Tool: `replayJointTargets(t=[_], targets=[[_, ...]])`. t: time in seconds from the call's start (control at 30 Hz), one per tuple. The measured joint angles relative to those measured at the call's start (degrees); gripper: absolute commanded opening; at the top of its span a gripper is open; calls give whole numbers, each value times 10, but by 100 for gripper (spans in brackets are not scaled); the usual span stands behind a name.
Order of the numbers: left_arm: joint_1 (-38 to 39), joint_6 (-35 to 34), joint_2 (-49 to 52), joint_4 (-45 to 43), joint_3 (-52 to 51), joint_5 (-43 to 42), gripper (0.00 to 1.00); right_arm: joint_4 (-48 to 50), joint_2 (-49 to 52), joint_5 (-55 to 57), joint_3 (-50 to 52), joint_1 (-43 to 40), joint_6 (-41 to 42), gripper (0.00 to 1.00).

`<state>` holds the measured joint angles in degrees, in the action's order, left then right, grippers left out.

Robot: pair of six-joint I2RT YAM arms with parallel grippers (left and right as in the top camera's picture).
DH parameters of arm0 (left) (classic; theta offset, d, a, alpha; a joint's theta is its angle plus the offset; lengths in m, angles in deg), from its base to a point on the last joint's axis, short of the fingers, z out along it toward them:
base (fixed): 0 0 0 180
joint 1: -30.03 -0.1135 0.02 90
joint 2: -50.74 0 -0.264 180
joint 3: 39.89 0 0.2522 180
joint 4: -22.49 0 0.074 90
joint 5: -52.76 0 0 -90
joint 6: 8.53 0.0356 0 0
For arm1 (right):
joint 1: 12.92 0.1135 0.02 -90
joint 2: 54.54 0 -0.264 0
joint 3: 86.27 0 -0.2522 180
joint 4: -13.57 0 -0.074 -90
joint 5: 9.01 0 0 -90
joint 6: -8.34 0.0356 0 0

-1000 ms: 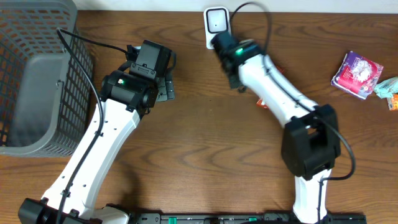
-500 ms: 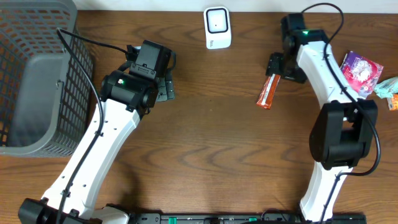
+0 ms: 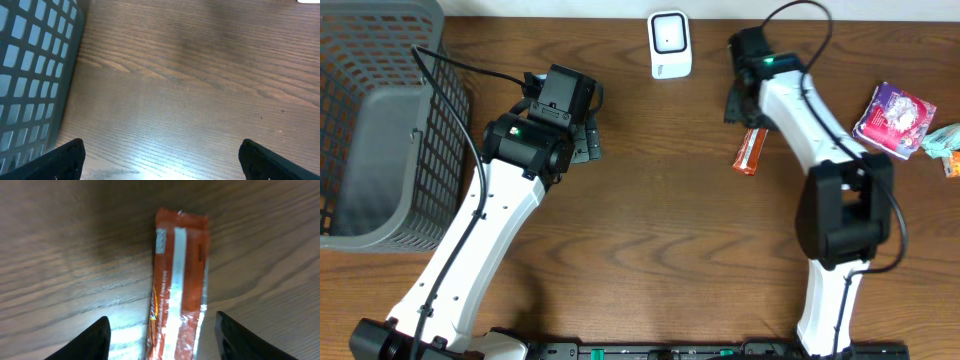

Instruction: Scan the item barcode

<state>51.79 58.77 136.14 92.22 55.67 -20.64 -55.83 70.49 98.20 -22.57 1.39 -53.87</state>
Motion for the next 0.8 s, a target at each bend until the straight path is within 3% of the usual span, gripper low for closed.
replayJointTargets(t=[0.2,0.53,0.63,0.73,0.8], targets=[[0,0,0,0,0,0,98,-1,64,68,1,28,9,58],[0,0,0,0,0,0,98,-24,89,169,0,34,18,39],[0,0,0,0,0,0,98,-34,95,183,0,34,16,25],[0,0,0,0,0,0,98,-39,98,179,1,33,17,2],[0,0,0,0,0,0,98,-44,101,179,1,31,18,1]])
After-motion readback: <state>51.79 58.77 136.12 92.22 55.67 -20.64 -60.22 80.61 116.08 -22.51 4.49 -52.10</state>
